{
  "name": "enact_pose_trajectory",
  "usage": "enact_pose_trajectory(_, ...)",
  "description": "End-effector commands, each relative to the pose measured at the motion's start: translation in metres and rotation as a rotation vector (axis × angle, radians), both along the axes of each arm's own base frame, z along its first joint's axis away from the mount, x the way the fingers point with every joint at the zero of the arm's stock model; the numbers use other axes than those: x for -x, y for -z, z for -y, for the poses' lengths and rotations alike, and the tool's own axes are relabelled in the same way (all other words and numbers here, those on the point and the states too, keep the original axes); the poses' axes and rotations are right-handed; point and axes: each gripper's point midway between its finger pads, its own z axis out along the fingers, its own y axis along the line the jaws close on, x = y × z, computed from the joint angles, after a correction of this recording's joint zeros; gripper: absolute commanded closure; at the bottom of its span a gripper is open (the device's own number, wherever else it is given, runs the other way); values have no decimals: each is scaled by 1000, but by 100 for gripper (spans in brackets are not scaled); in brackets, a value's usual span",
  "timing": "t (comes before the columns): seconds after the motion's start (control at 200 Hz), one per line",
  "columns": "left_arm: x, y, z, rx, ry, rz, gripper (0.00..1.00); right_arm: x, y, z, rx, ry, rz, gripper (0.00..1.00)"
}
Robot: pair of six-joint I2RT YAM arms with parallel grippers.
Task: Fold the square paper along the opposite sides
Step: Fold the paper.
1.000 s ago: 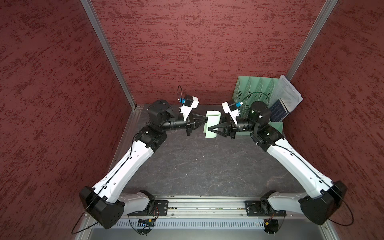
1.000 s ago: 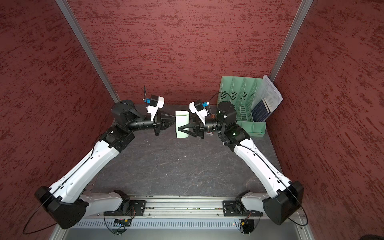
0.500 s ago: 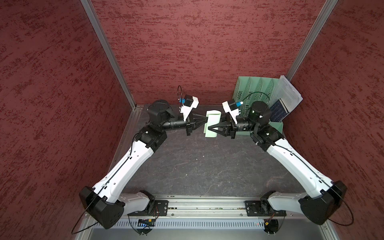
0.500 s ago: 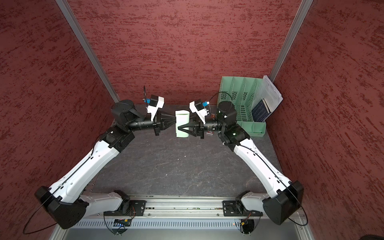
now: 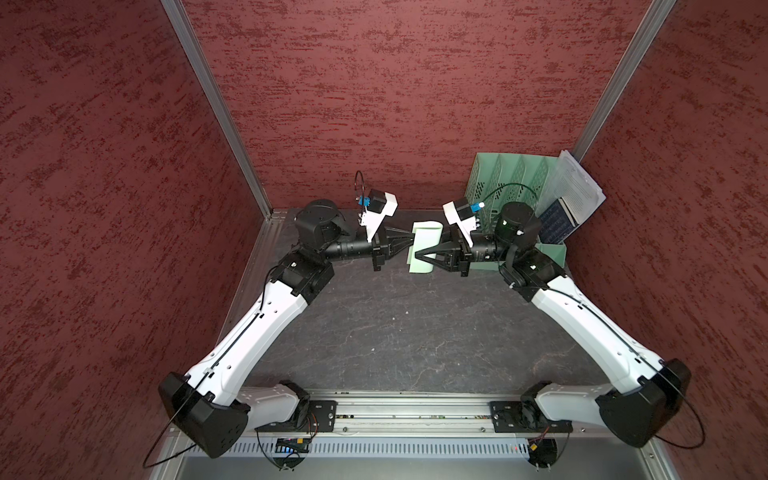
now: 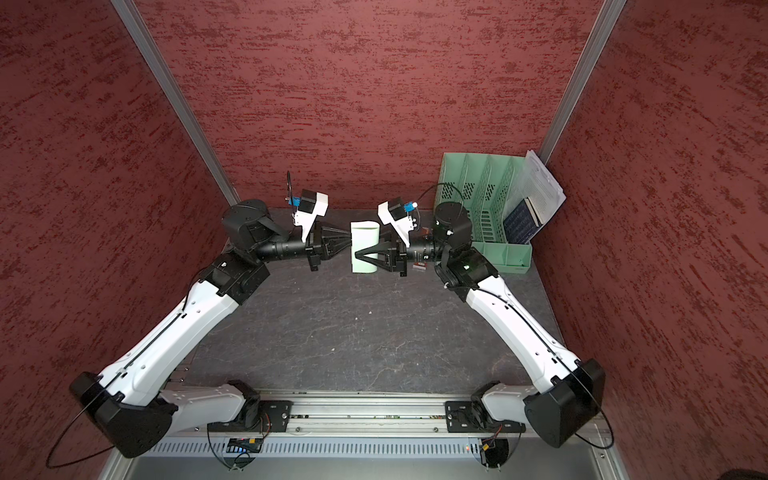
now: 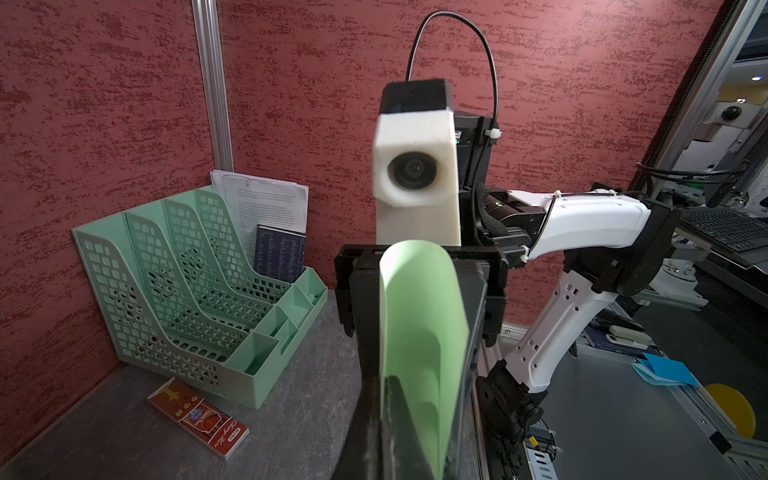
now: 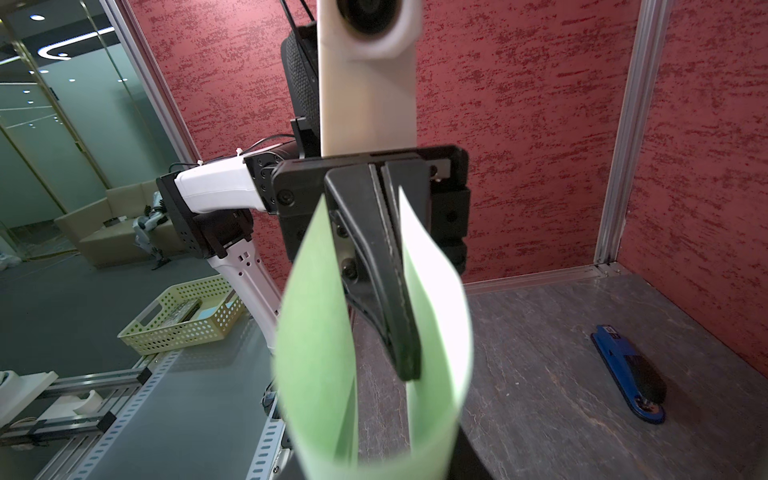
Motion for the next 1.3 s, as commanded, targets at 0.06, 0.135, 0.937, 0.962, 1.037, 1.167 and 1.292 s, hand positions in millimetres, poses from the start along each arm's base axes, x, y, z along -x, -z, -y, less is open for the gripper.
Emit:
enact_pose_trajectory(0.06,0,-3,3,8,13,15,100,6,-14,-3,-24,-22,35,73)
enact_pose_trajectory(0.135,0,-2,3,8,14,17,100,6,-15,-3,-25,-20,38,75)
enact_pose_trajectory(0.937,0,-1,3,7,17,14,100,8,-21,-2,-43,-27,46,74)
enact_pose_trajectory(0.962,0,0,3,6,15,13,100,8,-20,-2,-43,-27,46,74)
enact_pose_trajectory(1.037,0,-1,3,7,16,14,100,8,-20,-2,-43,-28,46,74)
enact_pose_trajectory(1.167,0,0,3,7,15,14,100,8,-19,-3,-41,-27,43,75)
enact_pose_trajectory(1.292,0,-1,3,8,16,18,100,8,-18,-4,-39,-32,39,76)
